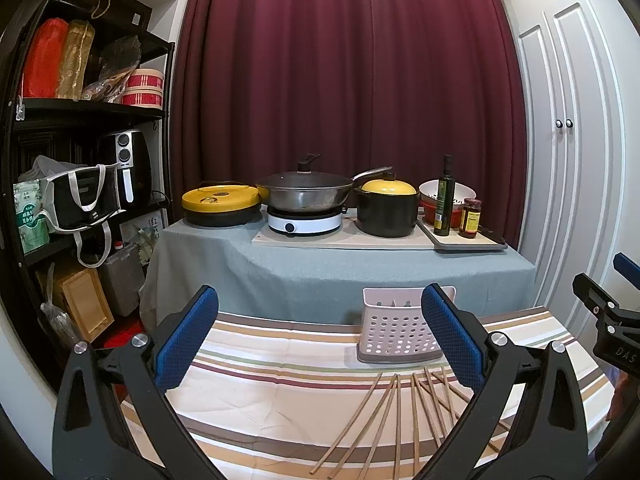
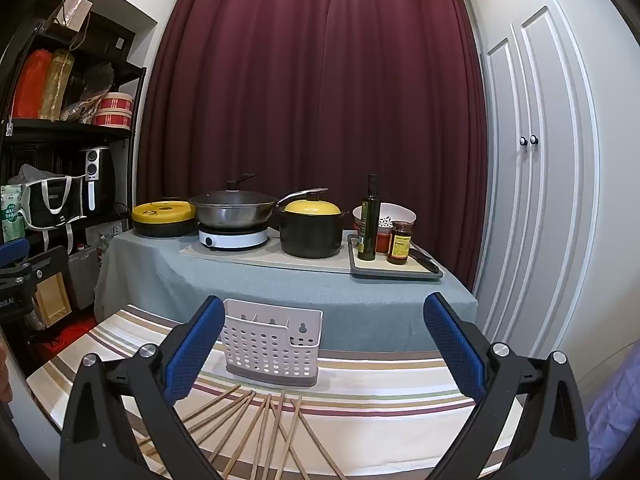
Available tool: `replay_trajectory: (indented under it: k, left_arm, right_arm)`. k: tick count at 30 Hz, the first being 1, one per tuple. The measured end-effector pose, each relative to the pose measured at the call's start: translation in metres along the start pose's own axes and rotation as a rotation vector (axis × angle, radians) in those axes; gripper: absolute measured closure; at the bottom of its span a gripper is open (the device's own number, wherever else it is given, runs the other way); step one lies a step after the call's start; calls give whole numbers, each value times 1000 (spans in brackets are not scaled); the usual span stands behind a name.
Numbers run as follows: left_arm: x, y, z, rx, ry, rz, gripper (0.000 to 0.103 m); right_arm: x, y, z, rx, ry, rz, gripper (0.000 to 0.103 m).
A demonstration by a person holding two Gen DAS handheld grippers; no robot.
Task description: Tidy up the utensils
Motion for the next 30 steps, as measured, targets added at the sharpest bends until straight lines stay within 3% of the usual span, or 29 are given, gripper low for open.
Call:
replay_trajectory:
  k: [30]
  left_arm:
    - [-7, 1, 1, -21, 9, -1, 4]
  right_arm:
    - [-2, 0, -3, -6, 4, 7, 6]
Point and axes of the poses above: each gripper's, at about its wrist camera, not at the fingertips, and z roughly against the way its jaws point, x to its left, y to its underside, the point moved 10 cm from there along -z, roughly the way its jaws point, and after that the axes turned 11 degrees about -x, right-handed, at the moved point
